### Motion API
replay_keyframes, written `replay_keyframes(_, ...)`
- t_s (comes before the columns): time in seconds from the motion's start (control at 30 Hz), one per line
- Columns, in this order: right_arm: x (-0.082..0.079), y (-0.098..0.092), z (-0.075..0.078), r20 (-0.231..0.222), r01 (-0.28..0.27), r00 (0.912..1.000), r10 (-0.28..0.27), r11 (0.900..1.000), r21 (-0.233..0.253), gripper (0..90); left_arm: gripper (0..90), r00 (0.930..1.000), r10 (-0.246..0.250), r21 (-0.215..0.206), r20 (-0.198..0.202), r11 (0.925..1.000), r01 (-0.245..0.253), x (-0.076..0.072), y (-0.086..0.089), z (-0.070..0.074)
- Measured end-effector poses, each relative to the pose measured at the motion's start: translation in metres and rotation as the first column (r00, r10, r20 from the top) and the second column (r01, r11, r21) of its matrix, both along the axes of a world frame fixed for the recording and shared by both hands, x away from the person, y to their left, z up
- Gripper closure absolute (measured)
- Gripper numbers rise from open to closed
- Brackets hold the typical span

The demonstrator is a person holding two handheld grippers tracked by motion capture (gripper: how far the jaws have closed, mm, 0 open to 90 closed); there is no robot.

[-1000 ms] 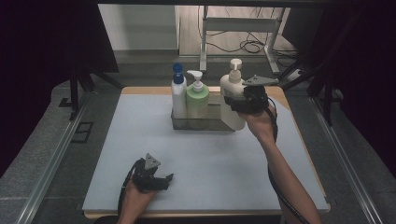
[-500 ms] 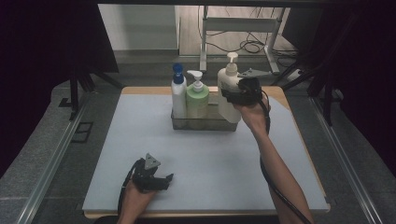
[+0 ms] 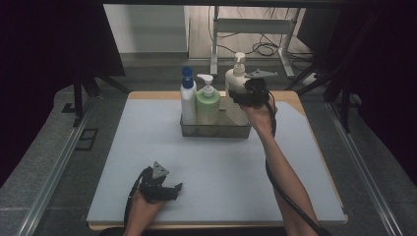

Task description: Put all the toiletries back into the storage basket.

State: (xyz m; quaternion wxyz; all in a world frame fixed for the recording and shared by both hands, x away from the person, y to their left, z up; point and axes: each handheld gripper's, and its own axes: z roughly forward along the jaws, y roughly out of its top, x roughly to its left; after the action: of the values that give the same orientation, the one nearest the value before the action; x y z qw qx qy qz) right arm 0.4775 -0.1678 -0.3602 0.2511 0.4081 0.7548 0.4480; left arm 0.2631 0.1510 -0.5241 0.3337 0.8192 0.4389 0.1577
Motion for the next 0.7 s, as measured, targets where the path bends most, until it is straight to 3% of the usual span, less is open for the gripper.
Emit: replay_keyframes(0.7,0.019,0.015,-0.023,0.002,0.005,1.0,-0.005,1.0,-0.004,40.5,12.1,1.0,0.0,0.001,-0.001,1.0,0.0,0.0,0.0,0.0)
